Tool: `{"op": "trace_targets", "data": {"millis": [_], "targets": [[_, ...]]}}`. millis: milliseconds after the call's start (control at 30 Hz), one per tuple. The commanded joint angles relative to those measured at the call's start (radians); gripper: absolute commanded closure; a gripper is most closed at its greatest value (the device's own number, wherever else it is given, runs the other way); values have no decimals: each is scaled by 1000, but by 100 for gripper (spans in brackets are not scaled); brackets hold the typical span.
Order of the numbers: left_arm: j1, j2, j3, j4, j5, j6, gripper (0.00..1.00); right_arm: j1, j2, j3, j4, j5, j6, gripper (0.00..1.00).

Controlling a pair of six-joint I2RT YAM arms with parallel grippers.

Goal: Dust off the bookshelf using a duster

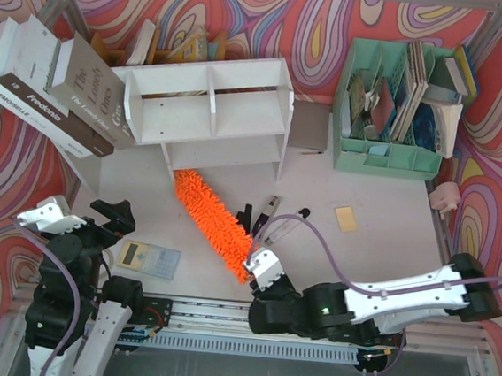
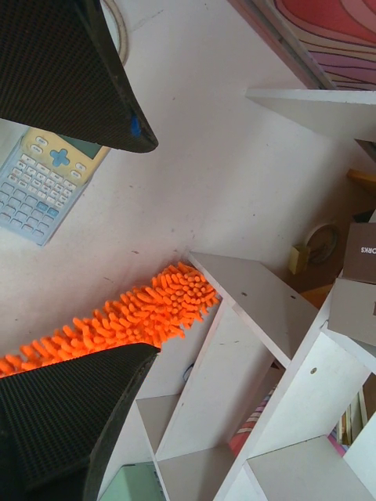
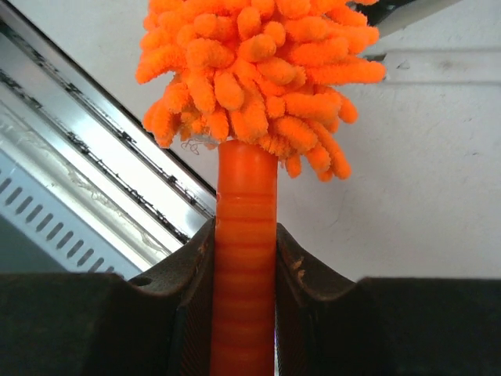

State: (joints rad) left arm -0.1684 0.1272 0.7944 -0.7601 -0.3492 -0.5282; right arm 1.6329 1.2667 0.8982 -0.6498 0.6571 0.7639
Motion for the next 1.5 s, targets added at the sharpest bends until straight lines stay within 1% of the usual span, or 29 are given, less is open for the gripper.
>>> {"op": "trace_targets", "data": {"millis": [0,100,267,333,467,600,767,967,1467], "targets": [[-2,0,-14,10,-9,-7,1,22,-136,33,1,35,-135,100],[-2,3,-14,10,-11,-6,2,24,-169,71,-52,-3,-187,100],[-2,11,-12,10,-9,-5,1,31,-175,146,-206,-64,-211,100],[-2,14,-12,10,-9,-4,1,36,-182,168,-238,-91,-221,100],[-2,15,-11,9,-12,-4,1,50,-268,181,-250,-106,-237,100],[0,20,-9,7,-14,-4,2,54,-348,190,-224,-108,-285,100],[2,25,-8,4,-16,-5,1,54,-375,236,-278,-41,-301,100],[7,34,-7,2,-16,-5,1,53,-420,270,-264,20,-339,100],[25,50,-6,2,-14,-4,1,53,-412,396,-341,158,-389,100]]}}
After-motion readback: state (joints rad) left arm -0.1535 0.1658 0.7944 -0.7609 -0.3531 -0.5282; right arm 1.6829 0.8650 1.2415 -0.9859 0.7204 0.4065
